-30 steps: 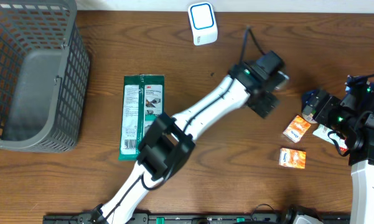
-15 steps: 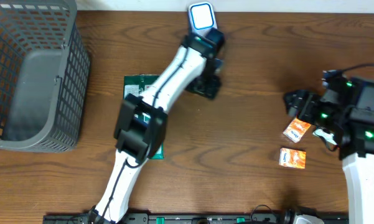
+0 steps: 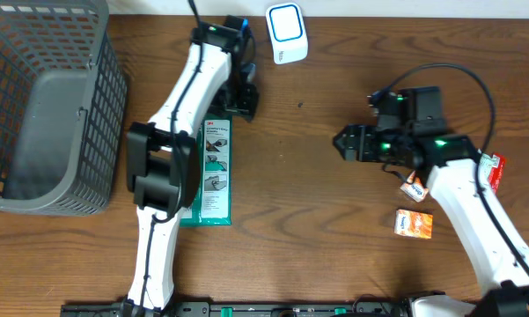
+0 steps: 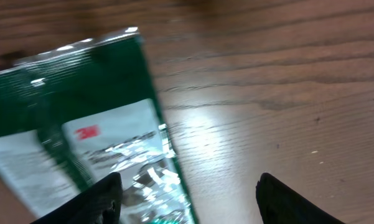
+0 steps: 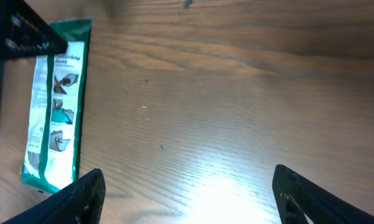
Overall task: Scan the item barcode
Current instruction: 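Open the left gripper and move both grippers to the green gloves pack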
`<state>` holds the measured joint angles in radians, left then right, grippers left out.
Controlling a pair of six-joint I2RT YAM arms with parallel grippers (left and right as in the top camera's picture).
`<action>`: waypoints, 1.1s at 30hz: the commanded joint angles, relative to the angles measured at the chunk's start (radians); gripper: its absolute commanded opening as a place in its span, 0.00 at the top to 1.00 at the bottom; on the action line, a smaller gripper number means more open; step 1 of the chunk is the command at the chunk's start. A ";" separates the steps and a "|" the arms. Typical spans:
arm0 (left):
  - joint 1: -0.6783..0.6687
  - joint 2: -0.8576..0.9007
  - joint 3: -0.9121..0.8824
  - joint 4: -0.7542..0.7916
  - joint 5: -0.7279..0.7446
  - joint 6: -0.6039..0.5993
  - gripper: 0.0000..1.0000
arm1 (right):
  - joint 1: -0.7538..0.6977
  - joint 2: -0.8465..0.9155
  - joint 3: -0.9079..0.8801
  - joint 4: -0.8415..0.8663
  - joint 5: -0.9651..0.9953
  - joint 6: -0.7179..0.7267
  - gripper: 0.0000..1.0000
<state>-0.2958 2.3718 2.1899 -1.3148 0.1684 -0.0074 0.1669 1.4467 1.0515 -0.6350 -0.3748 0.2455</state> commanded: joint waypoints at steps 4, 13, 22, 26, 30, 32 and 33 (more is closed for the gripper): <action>0.019 -0.171 0.006 -0.008 -0.094 -0.056 0.30 | 0.108 0.083 -0.001 0.072 -0.008 0.005 0.18; 0.023 -0.268 0.005 -0.088 -0.276 -0.125 0.31 | 0.243 0.190 -0.001 0.176 -0.011 0.031 0.20; 0.067 -0.299 -0.027 -0.136 -0.327 -0.165 0.37 | 0.324 0.231 -0.001 0.232 -0.010 0.031 0.16; 0.082 -0.363 -0.088 -0.113 -0.327 -0.175 0.39 | 0.332 0.237 -0.001 0.238 0.006 0.031 0.15; 0.082 -0.481 -0.227 -0.043 -0.330 -0.175 0.39 | 0.332 0.238 -0.001 0.240 0.008 0.031 0.15; 0.085 -0.556 -0.325 0.022 -0.339 -0.178 0.39 | 0.332 0.238 -0.001 0.240 0.008 0.031 0.15; 0.089 -0.595 -0.379 0.061 -0.338 -0.179 0.39 | 0.332 0.238 -0.001 0.241 0.008 0.031 0.15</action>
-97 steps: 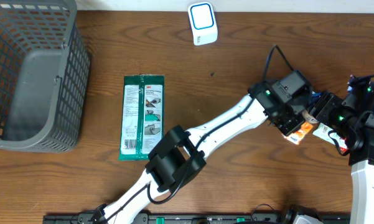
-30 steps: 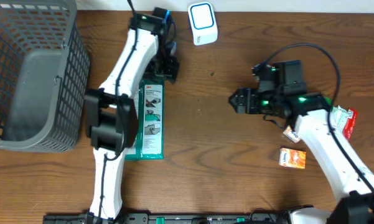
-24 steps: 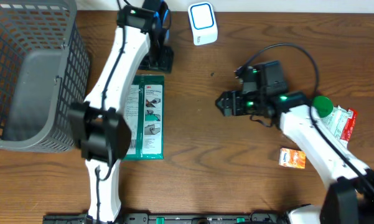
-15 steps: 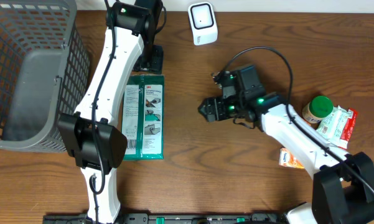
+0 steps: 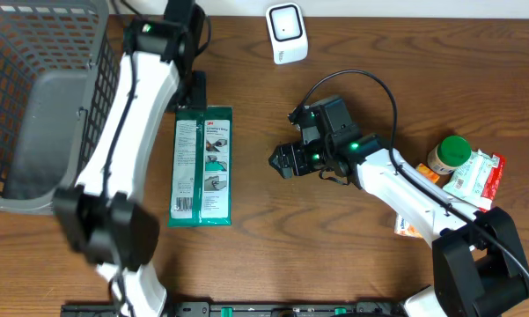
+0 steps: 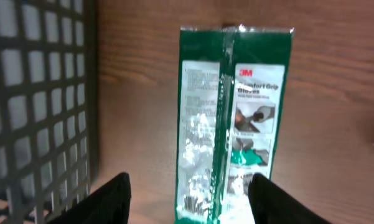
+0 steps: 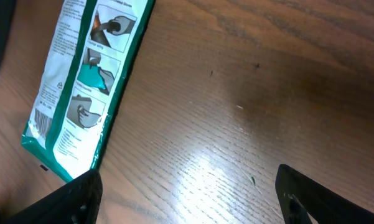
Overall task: Scan the item barcode
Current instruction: 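Open the left gripper and move both grippers to the green gloves pack, then grasp the green gloves pack edges with both grippers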
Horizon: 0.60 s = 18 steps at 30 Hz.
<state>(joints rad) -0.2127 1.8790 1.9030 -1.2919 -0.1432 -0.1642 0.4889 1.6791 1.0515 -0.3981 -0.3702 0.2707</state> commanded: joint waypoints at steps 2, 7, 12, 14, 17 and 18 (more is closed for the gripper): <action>0.017 -0.175 -0.206 0.121 -0.026 -0.034 0.38 | 0.010 0.005 -0.001 0.006 0.003 0.005 0.15; 0.092 -0.283 -0.482 0.309 0.011 -0.071 0.35 | 0.010 0.006 -0.001 0.010 0.002 0.016 0.09; 0.150 -0.261 -0.642 0.457 0.129 -0.043 0.42 | 0.010 0.008 -0.001 0.014 -0.009 0.033 0.05; 0.157 -0.249 -0.669 0.494 0.132 -0.031 0.44 | 0.010 0.008 -0.001 0.014 -0.008 0.032 0.05; 0.158 -0.235 -0.681 0.537 0.104 -0.013 0.49 | 0.010 0.009 -0.001 0.014 -0.008 0.032 0.05; 0.157 -0.232 -0.684 0.549 0.083 -0.013 0.52 | 0.010 0.009 -0.001 0.014 -0.008 0.032 0.05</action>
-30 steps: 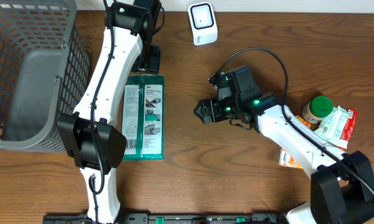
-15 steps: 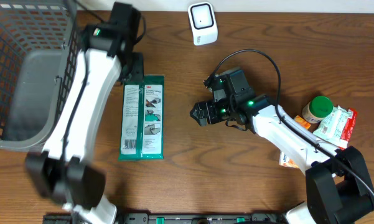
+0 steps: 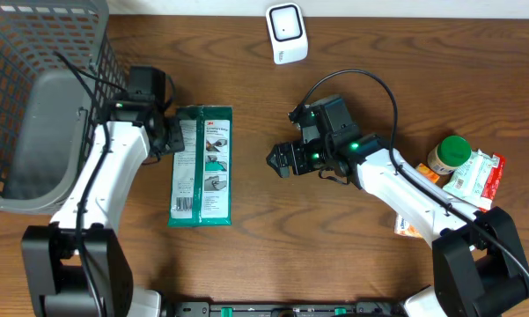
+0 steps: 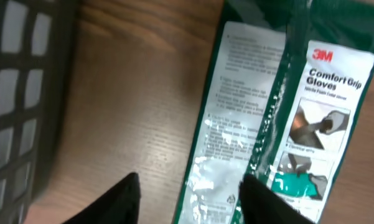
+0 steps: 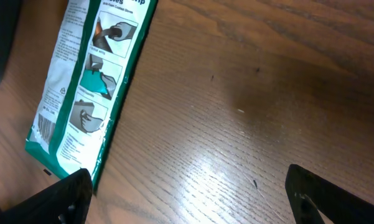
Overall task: Scan the item barcode
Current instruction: 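Grasp the green gloves pack edges with both grippers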
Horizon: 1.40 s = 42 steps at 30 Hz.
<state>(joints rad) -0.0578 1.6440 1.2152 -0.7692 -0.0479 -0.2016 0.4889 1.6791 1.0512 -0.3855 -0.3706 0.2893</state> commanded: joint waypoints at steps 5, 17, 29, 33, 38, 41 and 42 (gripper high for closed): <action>0.002 0.006 -0.027 0.075 -0.069 0.024 0.71 | 0.010 0.009 0.000 0.002 0.007 0.013 0.05; 0.002 0.032 -0.173 0.216 -0.065 0.020 0.75 | 0.010 0.009 0.000 0.005 0.007 0.013 0.04; 0.002 0.188 -0.186 0.335 0.004 0.021 0.76 | 0.010 0.056 0.000 0.017 0.007 0.044 0.03; 0.002 0.223 -0.186 0.342 0.007 0.021 0.76 | 0.010 0.102 0.000 0.042 0.006 0.057 0.03; 0.001 0.228 -0.187 0.328 0.054 0.021 0.76 | 0.009 0.168 0.000 0.069 0.006 0.118 0.03; 0.001 0.228 -0.189 0.323 0.118 0.020 0.76 | 0.010 0.195 0.000 0.080 -0.010 0.143 0.03; 0.001 0.228 -0.192 0.322 0.145 0.020 0.76 | 0.010 0.203 0.000 0.084 -0.019 0.153 0.03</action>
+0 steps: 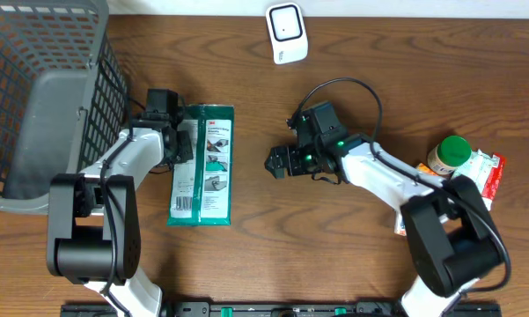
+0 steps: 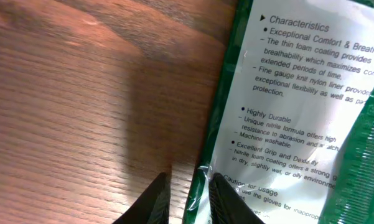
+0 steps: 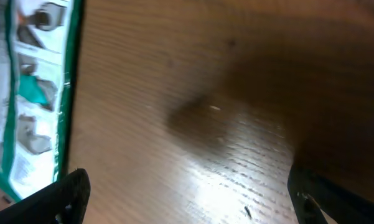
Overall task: Scan the item barcode
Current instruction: 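Grasp the green gloves pack edges with both grippers, then lift the gloves pack off the table with both grippers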
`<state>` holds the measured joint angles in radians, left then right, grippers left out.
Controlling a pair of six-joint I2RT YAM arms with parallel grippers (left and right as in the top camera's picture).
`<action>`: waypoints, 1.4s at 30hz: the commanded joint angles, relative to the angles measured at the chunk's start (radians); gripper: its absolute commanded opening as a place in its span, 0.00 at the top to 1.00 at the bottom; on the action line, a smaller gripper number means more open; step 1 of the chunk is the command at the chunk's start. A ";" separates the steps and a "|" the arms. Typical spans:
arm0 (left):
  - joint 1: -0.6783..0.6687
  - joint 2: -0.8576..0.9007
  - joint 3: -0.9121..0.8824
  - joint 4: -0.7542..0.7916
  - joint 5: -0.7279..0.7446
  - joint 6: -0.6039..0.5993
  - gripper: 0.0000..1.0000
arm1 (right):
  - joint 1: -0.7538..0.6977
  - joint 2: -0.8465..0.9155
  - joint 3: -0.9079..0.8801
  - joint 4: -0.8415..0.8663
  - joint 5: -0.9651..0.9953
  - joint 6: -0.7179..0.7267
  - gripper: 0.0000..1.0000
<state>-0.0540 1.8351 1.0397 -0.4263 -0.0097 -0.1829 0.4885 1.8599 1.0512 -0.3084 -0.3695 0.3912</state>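
A long green 3M gloves packet (image 1: 207,172) lies flat on the wooden table, left of centre. My left gripper (image 1: 180,141) is down at its left edge. In the left wrist view the packet (image 2: 299,93) fills the right side, and the left gripper (image 2: 188,198) has its jaws drawn close with the packet's green edge between them. My right gripper (image 1: 274,165) stands wide open over bare wood to the right of the packet, holding nothing. The right wrist view catches the packet (image 3: 31,93) at its left border. The white scanner (image 1: 284,33) stands at the table's far edge.
A grey mesh basket (image 1: 114,84) sits close behind the left arm on the left. At the right are a green-lidded jar (image 1: 453,150), a red and white pack (image 1: 481,172) and an orange box (image 1: 415,224).
My left gripper was open and higher over the packet's left part. Now it is low at the left edge with its jaws nearly together on it. The right gripper has barely shifted.
At first my left gripper was open by the packet's far end and the right gripper hung further right. Then the left was beyond the far end beside the basket, and the right nearer the middle. Afterwards the left was over the packet's left edge, where it has now shut.
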 commanded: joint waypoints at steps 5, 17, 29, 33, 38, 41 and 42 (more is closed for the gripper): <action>-0.003 0.037 -0.036 -0.021 0.215 -0.010 0.76 | 0.010 0.027 0.000 0.013 -0.043 0.058 0.03; -0.042 0.037 -0.056 -0.035 0.314 -0.033 0.75 | 0.025 0.037 0.000 -0.006 -0.122 0.249 0.01; -0.060 0.037 -0.056 -0.088 0.316 -0.064 0.75 | 0.148 0.037 0.000 0.025 -0.110 0.397 0.01; -0.083 0.037 -0.056 -0.104 0.316 -0.064 0.75 | 0.180 0.037 0.000 0.020 -0.107 0.414 0.01; -0.117 0.037 -0.056 -0.116 0.316 -0.066 0.75 | 0.210 0.037 0.000 0.030 -0.084 0.417 0.01; -0.142 0.037 -0.056 -0.123 0.316 -0.068 0.75 | 0.225 0.037 0.000 0.048 -0.083 0.416 0.03; -0.151 0.037 -0.056 -0.127 0.316 -0.068 0.75 | 0.230 0.037 0.000 0.053 -0.083 0.415 0.05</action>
<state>-0.1757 1.8290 1.0306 -0.5297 0.3126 -0.2382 0.7010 1.8736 1.0534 -0.2619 -0.4744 0.7902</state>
